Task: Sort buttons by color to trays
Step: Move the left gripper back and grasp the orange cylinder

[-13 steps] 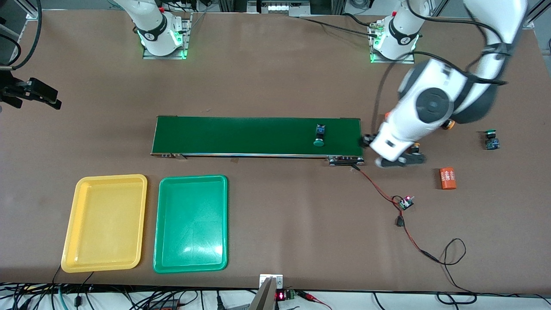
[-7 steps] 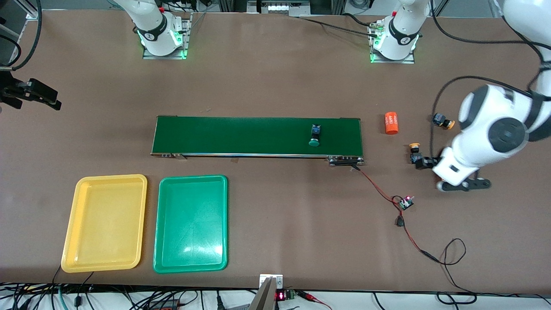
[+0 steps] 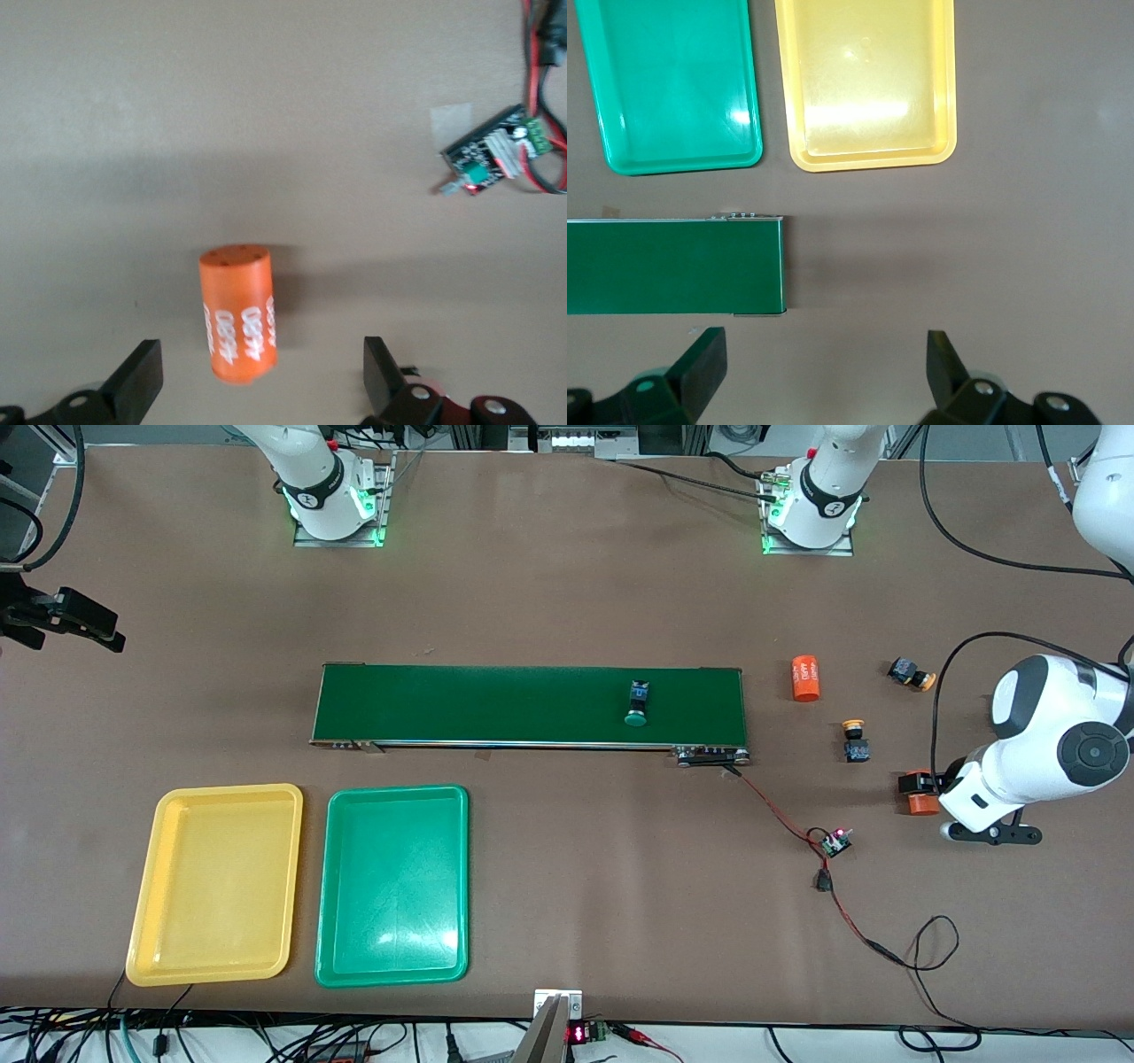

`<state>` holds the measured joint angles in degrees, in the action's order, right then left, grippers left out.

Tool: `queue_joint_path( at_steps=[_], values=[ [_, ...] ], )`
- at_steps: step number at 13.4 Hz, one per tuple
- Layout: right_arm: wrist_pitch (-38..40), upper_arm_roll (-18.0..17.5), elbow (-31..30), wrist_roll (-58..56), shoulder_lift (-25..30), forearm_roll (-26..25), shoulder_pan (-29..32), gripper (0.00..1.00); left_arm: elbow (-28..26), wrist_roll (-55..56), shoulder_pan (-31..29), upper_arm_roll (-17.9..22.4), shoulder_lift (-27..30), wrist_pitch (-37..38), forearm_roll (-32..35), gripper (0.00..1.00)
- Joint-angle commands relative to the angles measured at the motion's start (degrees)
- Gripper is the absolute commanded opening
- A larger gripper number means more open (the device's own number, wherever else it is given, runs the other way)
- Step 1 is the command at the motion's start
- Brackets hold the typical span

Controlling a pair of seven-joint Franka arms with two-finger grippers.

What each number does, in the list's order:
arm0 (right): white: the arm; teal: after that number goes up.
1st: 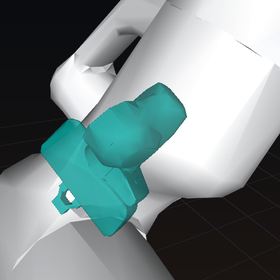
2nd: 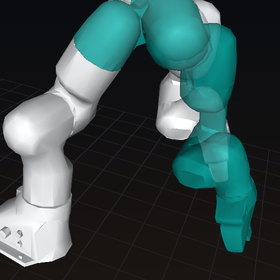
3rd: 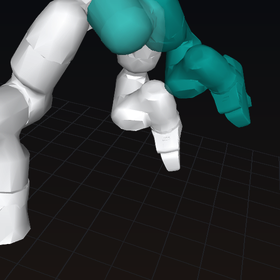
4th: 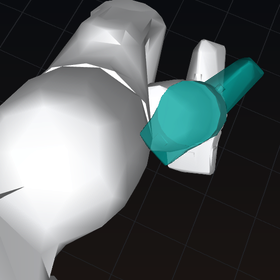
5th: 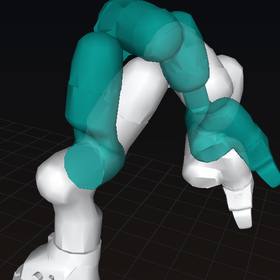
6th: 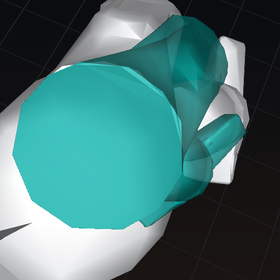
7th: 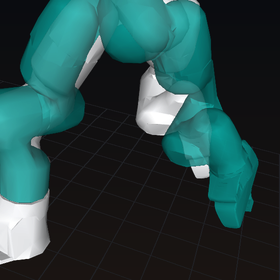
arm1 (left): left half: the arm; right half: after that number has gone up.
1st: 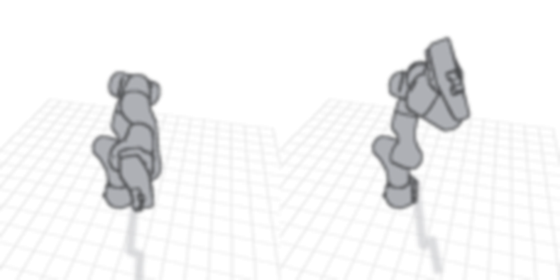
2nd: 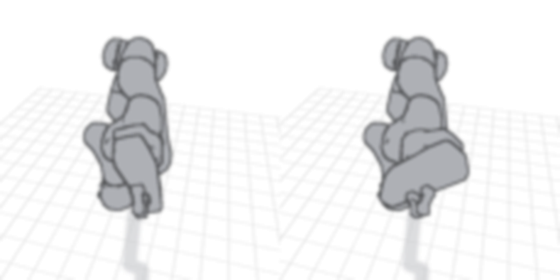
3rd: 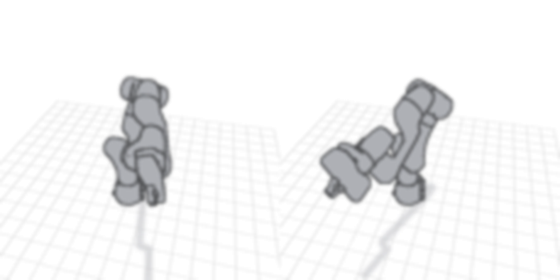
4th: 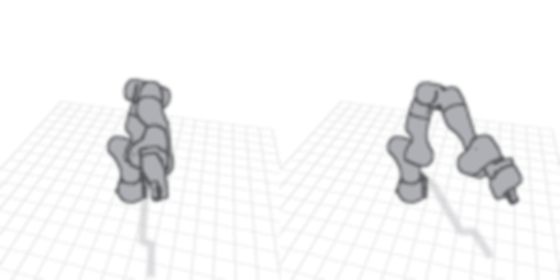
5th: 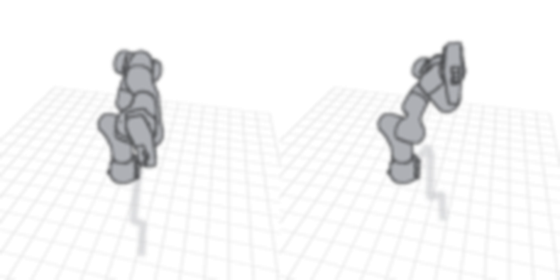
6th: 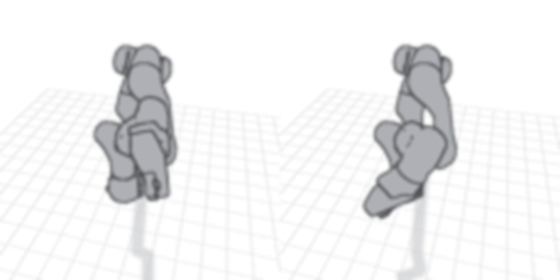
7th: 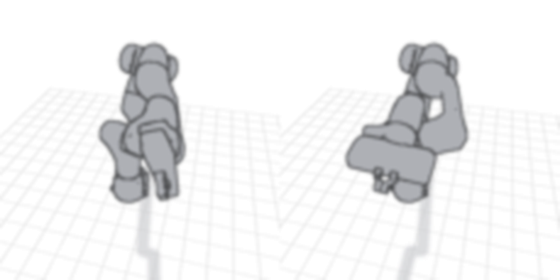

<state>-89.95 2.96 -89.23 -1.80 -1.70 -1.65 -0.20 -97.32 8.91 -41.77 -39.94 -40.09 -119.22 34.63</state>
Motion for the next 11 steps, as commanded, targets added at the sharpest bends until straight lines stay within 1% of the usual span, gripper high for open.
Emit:
queue_joint_path(
  at_steps=[1, 4, 6, 8, 9, 10, 11],
  values=[
    [0.2, -0.1, 0.0, -0.4, 0.3, 0.1, 0.0, 1.0, -1.1, -2.9, -2.7, -0.7, -2.3, -2.7, 1.8, 1.0],
    [0.0, -0.1, 0.0, -0.3, 0.2, 0.1, 0.3, 1.0, -2.1, -4.4, -2.9, 1.5, -3.9, -6.3, 1.8, 0.99],
    [0.0, -0.1, 0.0, 0.1, 0.2, -0.5, -0.2, 1.0, -2.3, -4.5, -2.8, 2.2, -4.3, -7.5, 1.8, 0.72],
    [-0.2, -0.2, 0.0, 0.2, 0.0, -0.6, 0.0, 1.0, -2.9, -4.4, -2.8, 2.3, -4.5, -7.5, 1.8, 0.51],
    [-0.1, -0.1, -0.1, 0.1, -0.7, -0.3, 0.1, 1.0, -3.0, -4.4, -2.8, 2.3, -4.5, -7.2, 1.8, 0.42],
    [-0.1, -0.1, -0.1, -0.2, -1.3, -0.2, 0.1, 1.0, -3.0, -4.5, -2.8, 2.2, -4.5, -6.7, 1.8, 0.37],
    [-0.1, -0.1, -0.1, -0.4, -2.1, -0.3, 0.0, 1.0, -3.0, -4.5, -2.7, 2.2, -4.4, -5.7, 1.8, 0.3]
  ],
)
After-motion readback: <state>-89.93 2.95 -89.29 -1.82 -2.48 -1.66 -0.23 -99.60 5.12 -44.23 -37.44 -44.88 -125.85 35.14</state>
